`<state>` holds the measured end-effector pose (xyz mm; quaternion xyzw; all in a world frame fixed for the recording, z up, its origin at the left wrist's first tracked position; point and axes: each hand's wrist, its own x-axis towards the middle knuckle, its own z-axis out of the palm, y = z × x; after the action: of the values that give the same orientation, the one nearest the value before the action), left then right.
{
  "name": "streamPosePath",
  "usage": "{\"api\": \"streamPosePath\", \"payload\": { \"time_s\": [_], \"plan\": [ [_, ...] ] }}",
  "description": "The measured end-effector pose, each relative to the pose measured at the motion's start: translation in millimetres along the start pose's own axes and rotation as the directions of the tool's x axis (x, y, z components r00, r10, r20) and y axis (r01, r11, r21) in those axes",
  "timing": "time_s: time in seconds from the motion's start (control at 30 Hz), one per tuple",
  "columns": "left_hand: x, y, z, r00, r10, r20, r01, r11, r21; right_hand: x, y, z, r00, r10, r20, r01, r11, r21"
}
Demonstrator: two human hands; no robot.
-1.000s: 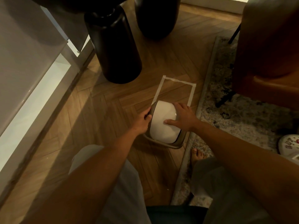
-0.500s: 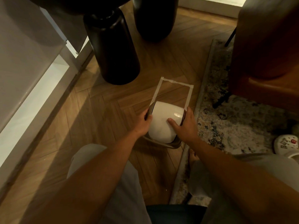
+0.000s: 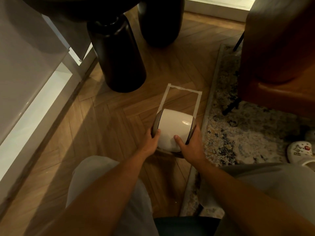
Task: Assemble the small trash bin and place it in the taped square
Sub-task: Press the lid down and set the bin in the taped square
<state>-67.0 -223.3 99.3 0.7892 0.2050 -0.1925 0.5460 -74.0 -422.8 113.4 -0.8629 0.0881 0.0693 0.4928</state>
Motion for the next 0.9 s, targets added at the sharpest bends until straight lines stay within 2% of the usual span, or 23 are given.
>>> {"api": "streamPosePath", "payload": {
  "time_s": [0.1, 0.3, 0.57, 0.9],
  "plan": [
    [-2, -9, -1, 1.0, 0.006, 0.01, -0.006, 0.999, 0.044, -10, 6, 1, 1.0, 0.008, -0.002, -0.008, 1.0, -0.026],
    [5, -7, 1, 0.996, 0.079, -0.037, -0.08, 0.997, -0.02, -11, 17, 3, 1.0, 0.017, -0.004, -0.017, 1.0, -0.004],
    [20, -10, 9, 0.994, 0.085, -0.065, -0.092, 0.99, -0.105, 3, 29, 12, 0.996, 0.089, 0.006, -0.088, 0.98, 0.18],
    [55, -17, 23, 0.956, 0.152, -0.249, -0.171, 0.983, -0.058, 32, 34, 24, 0.999, 0.046, -0.011, -0.043, 0.979, 0.197]
  ]
}}
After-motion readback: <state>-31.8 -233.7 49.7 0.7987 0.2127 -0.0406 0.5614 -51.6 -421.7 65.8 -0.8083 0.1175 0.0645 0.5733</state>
